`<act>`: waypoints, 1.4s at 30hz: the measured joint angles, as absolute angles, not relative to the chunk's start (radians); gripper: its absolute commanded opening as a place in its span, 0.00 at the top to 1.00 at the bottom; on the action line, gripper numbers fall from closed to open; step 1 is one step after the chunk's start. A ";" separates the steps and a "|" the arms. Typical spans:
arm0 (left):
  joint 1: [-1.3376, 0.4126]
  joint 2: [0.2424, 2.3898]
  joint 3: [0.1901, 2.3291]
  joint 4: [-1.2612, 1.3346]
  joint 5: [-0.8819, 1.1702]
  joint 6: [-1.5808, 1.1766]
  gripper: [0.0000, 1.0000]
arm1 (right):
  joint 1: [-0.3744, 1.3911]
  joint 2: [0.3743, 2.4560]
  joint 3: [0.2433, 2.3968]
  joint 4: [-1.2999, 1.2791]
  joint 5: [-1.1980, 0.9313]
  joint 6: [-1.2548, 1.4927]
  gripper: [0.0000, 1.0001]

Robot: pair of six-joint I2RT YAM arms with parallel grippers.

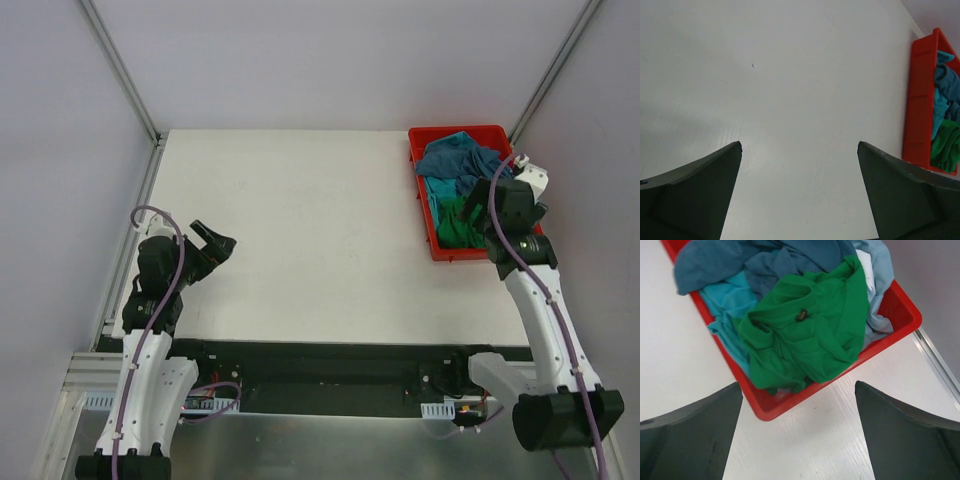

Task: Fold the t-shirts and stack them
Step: Grab crumpled tshirt from bin with the right arm, then move the tshirt to the center of the board

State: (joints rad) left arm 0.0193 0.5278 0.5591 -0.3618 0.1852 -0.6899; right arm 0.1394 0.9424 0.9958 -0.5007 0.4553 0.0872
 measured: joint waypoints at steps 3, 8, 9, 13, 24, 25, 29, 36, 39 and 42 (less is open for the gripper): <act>0.019 0.574 0.547 -0.332 0.202 -0.690 0.01 | 0.053 1.056 1.047 -0.522 0.406 0.097 0.01; 0.019 0.645 0.536 -0.297 0.220 -0.687 0.01 | -0.055 1.215 1.062 -0.524 0.295 0.100 0.07; 0.019 0.651 0.535 -0.292 0.226 -0.686 0.01 | -0.066 1.235 1.055 -0.508 0.273 0.097 0.08; 0.019 0.661 0.531 -0.269 0.232 -0.678 0.01 | -0.083 1.313 1.032 -0.447 0.200 0.080 0.27; 0.019 0.647 0.529 -0.265 0.236 -0.666 0.01 | -0.084 1.463 1.032 -0.318 0.085 0.032 0.99; 0.019 0.640 0.529 -0.265 0.241 -0.666 0.01 | -0.084 1.453 1.032 -0.316 0.072 0.030 0.99; 0.019 0.612 0.529 -0.265 0.263 -0.667 0.01 | -0.076 1.345 1.039 -0.328 0.009 0.000 1.00; 0.019 0.588 0.561 -0.266 0.292 -0.671 0.01 | 0.159 1.137 1.381 -0.464 0.057 -0.085 1.00; 0.019 0.585 0.600 -0.265 0.309 -0.675 0.01 | 0.316 1.131 1.563 -0.493 0.080 -0.114 1.00; 0.019 0.580 0.636 -0.265 0.332 -0.682 0.01 | 0.461 1.180 1.765 -0.539 0.091 -0.138 0.99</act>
State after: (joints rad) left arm 0.0193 0.5804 0.6361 -0.2649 0.3325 -0.6815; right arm 0.4614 1.1805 1.7653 -0.5392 0.0914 -0.1379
